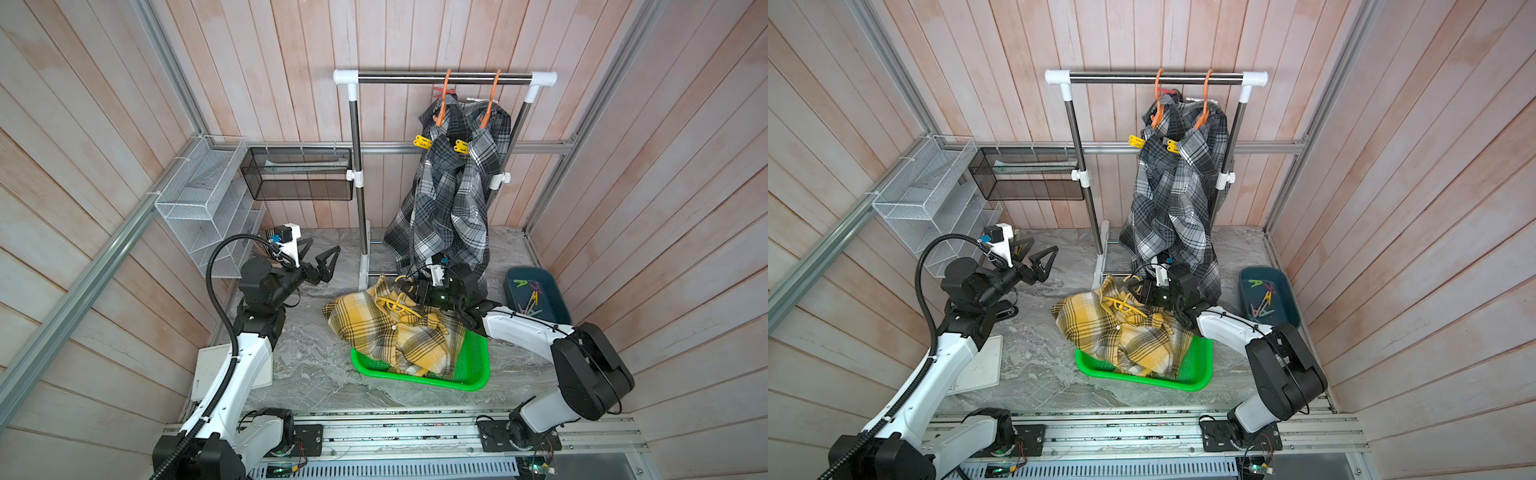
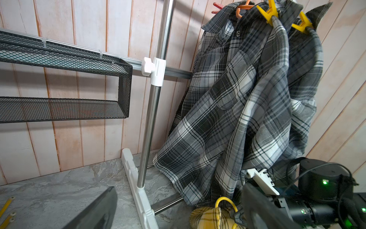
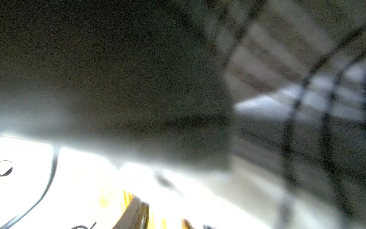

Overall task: Remove the clothespins securing long-sleeve shirts to the hanger
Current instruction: Remove the long-sleeve shirt from the hanger.

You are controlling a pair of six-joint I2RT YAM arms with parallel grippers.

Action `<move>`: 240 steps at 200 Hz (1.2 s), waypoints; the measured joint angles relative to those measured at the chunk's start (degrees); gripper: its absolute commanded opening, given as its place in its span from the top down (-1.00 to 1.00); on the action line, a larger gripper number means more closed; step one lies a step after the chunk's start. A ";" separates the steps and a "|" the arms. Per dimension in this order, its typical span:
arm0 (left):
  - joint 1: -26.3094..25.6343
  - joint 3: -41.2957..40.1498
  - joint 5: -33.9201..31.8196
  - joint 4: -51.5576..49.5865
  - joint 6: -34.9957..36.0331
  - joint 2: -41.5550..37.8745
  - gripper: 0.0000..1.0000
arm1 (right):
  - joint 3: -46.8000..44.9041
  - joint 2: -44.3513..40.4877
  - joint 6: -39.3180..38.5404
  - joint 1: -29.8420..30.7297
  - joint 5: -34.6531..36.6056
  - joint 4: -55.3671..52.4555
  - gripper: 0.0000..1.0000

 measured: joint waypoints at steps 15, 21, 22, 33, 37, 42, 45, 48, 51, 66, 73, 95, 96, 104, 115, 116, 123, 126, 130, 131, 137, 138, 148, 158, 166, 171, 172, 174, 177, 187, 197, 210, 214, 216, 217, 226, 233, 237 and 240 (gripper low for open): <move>0.00 0.00 0.00 0.00 0.00 0.00 -0.98 | -1.60 -0.66 0.55 -0.02 -1.90 3.89 0.32; 0.00 0.00 0.00 0.00 -0.02 0.00 -0.98 | -2.27 -1.07 0.70 -0.02 -2.67 5.42 0.36; 0.00 0.00 0.00 0.00 0.00 0.00 -0.98 | -2.34 -1.11 0.83 -0.02 -2.73 5.60 0.37; 0.00 0.00 0.00 0.00 0.00 0.00 -0.98 | -3.28 -1.88 0.92 -0.04 -4.04 8.04 0.46; 0.00 0.00 0.00 0.00 0.00 0.00 -0.98 | -3.58 -2.19 1.05 -0.02 -4.48 8.98 0.49; 0.00 0.00 0.00 0.00 0.00 0.00 -0.98 | -3.91 -2.54 1.18 -0.02 -5.07 9.99 0.54; 0.00 0.00 0.00 0.00 0.00 0.00 -0.98 | -4.04 -2.82 0.96 -0.02 -5.35 10.51 0.56; 0.00 0.00 0.00 0.00 0.00 0.00 -0.98 | -4.20 -3.02 1.01 -0.02 -5.64 11.02 0.59; 0.00 0.00 0.00 0.00 0.00 0.00 -0.98 | -4.37 -3.34 0.92 -0.02 -5.97 11.61 0.62; 0.00 0.00 0.00 0.00 0.00 0.00 -0.98 | -4.79 -4.68 0.59 -0.02 -7.37 13.51 0.71; 0.00 0.00 0.00 0.00 0.00 0.00 -0.98 | -4.79 -5.35 0.15 -0.02 -7.93 14.05 0.75; 0.04 0.00 0.02 0.00 0.00 0.00 -0.98 | -4.79 -7.61 -1.68 -0.02 -9.38 14.82 0.90; 0.04 -0.02 0.02 0.00 0.00 0.00 -0.98 | -4.79 -7.74 -1.77 -0.04 -9.49 14.80 0.91; 0.11 0.00 0.04 0.00 0.00 0.00 -0.98 | -4.72 -8.44 -2.73 -0.02 -9.75 14.80 0.97; 0.13 -0.02 0.04 0.00 0.00 0.00 -0.98 | -4.57 -9.16 -3.91 -0.02 -10.14 14.51 1.00; 0.13 -0.02 0.07 0.00 0.00 0.00 -0.98 | -4.55 -9.18 -3.98 -0.02 -10.16 14.49 1.00; 0.22 -0.02 0.07 0.00 0.00 0.02 -0.98 | -4.35 -9.42 -4.76 -0.02 -10.49 14.27 1.00; 0.22 -0.02 0.13 0.00 0.00 0.02 -0.98 | -4.22 -9.51 -5.16 -0.02 -10.62 14.12 1.00; 0.22 0.00 0.20 0.00 0.00 0.02 -0.98 | -4.09 -9.55 -5.44 -0.02 -10.80 13.92 1.00; 0.22 -0.02 0.22 0.00 0.00 0.02 -0.98 | -4.00 -9.57 -5.57 -0.02 -10.84 13.81 1.00; 0.24 -0.02 0.24 0.00 0.02 0.02 -0.98 | -3.67 -9.62 -6.10 -0.02 -11.10 13.35 1.00; 0.24 0.00 0.24 0.00 0.02 0.02 -0.97 | -3.61 -9.60 -6.23 -0.02 -11.21 13.22 1.00; 0.24 -0.02 0.28 0.00 0.04 0.02 -0.97 | -2.91 -9.62 -7.17 -0.02 -11.61 12.22 1.00; 0.24 0.00 0.28 0.00 0.24 0.02 -0.97 | -2.01 -9.68 -8.31 -0.02 -12.04 10.93 1.00; 0.26 -0.02 0.35 -0.02 0.31 0.07 -0.96 | -1.07 -9.92 -9.55 -0.02 -12.20 9.20 1.00; 0.26 0.00 0.48 -0.07 0.39 0.13 -0.94 | -0.37 -10.10 -10.14 -0.02 -12.33 8.07 1.00; 0.26 0.00 0.52 -0.15 0.39 0.17 -0.93 | -0.15 -10.21 -10.56 -0.02 -12.31 7.69 1.00; 0.26 0.00 0.59 -0.24 0.39 0.26 -0.92 | 0.15 -10.36 -10.88 -0.02 -12.31 7.13 1.00; 0.28 0.04 0.72 -0.37 0.44 0.33 -0.91 | 0.59 -10.54 -11.21 -0.02 -12.33 6.49 1.00; 0.44 0.79 1.68 -1.99 0.46 1.36 -0.84 | 2.47 -11.61 -13.44 -0.02 -12.24 3.37 1.00; 0.52 2.03 2.84 -3.54 0.48 2.99 -0.79 | 4.61 -12.79 -15.26 -0.09 -12.31 0.39 1.00; 0.72 3.80 4.83 -5.33 0.28 5.49 -0.67 | 7.74 -14.49 -17.68 -0.44 -12.52 -3.26 1.00; 0.90 4.42 5.84 -5.99 -0.04 6.36 -0.63 | 8.61 -14.99 -18.49 -0.66 -12.68 -4.28 1.00; 0.96 4.70 6.19 -6.25 0.04 6.71 -0.62 | 9.09 -15.23 -18.67 -0.79 -12.74 -4.70 1.00; 0.98 4.85 6.54 -6.43 0.02 6.95 -0.61 | 9.38 -15.41 -18.86 -0.85 -12.81 -4.96 1.00; 1.38 5.86 8.92 -7.37 -0.57 8.52 -0.57 | 11.30 -16.59 -20.28 -1.66 -13.29 -6.82 1.00; 1.77 6.25 10.75 -7.74 -0.83 9.33 -0.57 | 12.66 -17.40 -21.22 -2.40 -13.81 -8.20 1.00; 2.05 6.36 11.85 -7.87 -0.92 9.73 -0.57 | 13.33 -17.84 -21.62 -2.84 -14.14 -8.74 1.00; 2.32 6.36 12.85 -7.80 -1.22 9.97 -0.57 | 13.75 -18.14 -21.88 -3.19 -14.32 -9.09 1.00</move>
